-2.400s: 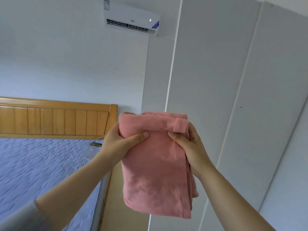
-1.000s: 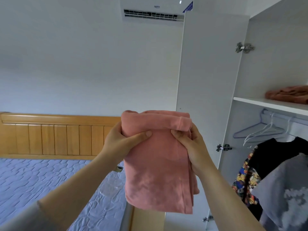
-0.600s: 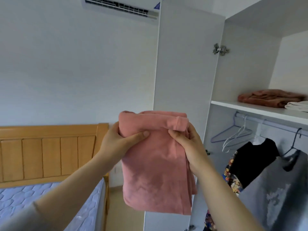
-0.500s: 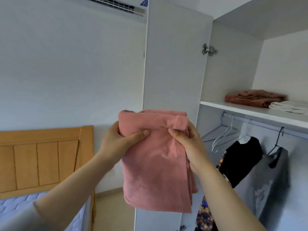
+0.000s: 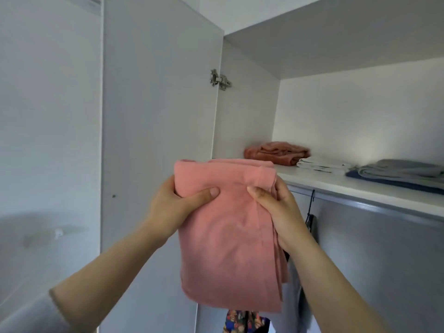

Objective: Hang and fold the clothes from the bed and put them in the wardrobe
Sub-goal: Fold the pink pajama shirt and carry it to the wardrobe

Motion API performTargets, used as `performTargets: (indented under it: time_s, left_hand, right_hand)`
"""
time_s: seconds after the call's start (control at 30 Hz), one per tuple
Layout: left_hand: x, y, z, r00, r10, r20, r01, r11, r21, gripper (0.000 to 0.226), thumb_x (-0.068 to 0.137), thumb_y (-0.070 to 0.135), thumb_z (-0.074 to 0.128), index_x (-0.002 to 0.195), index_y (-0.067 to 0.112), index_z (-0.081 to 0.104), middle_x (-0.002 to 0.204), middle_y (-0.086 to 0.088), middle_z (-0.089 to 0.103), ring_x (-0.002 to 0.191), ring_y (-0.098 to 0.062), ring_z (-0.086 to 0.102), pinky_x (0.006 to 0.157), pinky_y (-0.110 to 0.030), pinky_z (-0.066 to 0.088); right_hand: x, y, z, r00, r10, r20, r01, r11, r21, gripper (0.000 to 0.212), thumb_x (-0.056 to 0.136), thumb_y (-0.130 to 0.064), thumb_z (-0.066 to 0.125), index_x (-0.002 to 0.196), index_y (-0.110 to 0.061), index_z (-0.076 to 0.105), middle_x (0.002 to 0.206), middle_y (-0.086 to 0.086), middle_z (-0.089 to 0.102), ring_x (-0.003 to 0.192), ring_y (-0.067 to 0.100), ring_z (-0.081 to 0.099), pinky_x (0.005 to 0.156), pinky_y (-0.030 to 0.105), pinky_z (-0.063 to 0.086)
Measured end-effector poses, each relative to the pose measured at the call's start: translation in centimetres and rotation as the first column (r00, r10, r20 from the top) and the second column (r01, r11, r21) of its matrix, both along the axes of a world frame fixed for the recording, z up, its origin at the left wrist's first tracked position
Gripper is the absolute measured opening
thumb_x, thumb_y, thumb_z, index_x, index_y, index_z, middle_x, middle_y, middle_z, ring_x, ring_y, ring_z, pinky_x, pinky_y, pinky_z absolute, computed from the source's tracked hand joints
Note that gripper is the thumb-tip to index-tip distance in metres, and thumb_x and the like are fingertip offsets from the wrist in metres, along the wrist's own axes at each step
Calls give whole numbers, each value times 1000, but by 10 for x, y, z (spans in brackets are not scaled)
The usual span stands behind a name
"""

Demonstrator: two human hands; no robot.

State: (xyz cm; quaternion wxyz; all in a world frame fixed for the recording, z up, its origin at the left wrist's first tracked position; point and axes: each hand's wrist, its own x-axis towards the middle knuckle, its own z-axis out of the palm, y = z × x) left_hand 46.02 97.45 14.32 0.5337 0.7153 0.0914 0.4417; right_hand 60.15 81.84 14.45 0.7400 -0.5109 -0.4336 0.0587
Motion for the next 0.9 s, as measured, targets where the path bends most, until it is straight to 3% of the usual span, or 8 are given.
performTargets:
  time_s: [0.1, 0.23, 0.43, 0.6, 0.77, 0.9]
  left_hand:
    - [43, -2, 7, 997, -68, -21, 68, 998, -2, 73, 46, 59, 84, 111, 32, 64, 103, 11, 73, 96, -10, 70, 85, -35, 56]
    - [99, -7, 11, 987, -162, -11, 162, 987, 9, 71, 45, 61, 83, 106, 30, 66, 97, 17, 73, 88, -2, 70, 70, -20, 56]
    - [174, -7, 15, 938, -346, 10, 346, 937, -42, 77, 41, 60, 83, 109, 26, 66, 98, 12, 74, 89, -7, 71, 74, -26, 57]
    - [227, -2, 23, 857, -514, 38, 515, 855, -59, 74, 44, 57, 82, 109, 25, 68, 101, 7, 75, 91, -10, 71, 75, -27, 57]
    - [272, 1, 40, 766, -641, 44, 642, 766, -18, 72, 50, 62, 78, 110, 23, 68, 101, 6, 75, 93, -13, 71, 78, -30, 56]
    - [300, 0, 42, 662, -749, 28, 750, 661, -27, 74, 58, 61, 77, 120, 24, 64, 113, 4, 72, 104, -17, 68, 96, -44, 52]
  right_hand:
    - [32, -11, 5, 997, -83, -2, 83, 996, 27, 42, 71, -30, 83, 109, -26, 68, 113, 3, 71, 112, 24, 65, 105, 53, 45]
    - [69, -29, 10, 984, -181, -3, 181, 983, 33, 37, 72, -29, 81, 107, -28, 70, 112, 2, 72, 110, 22, 66, 103, 52, 46]
    - [108, -47, 20, 934, -355, 40, 355, 935, 1, 35, 77, -29, 77, 111, -29, 68, 111, -4, 72, 105, 16, 68, 97, 45, 52]
    - [125, -50, 30, 863, -499, 77, 501, 865, -5, 31, 74, -40, 76, 104, -41, 69, 106, -12, 72, 98, 8, 69, 79, 24, 58]
    - [139, -54, 48, 779, -623, 71, 623, 782, 16, 31, 69, -48, 75, 99, -46, 69, 105, -12, 73, 98, 11, 70, 85, 32, 57]
    - [151, -59, 57, 772, -635, 11, 634, 771, 55, 35, 69, -42, 77, 102, -34, 71, 106, -2, 74, 99, 20, 70, 85, 37, 57]
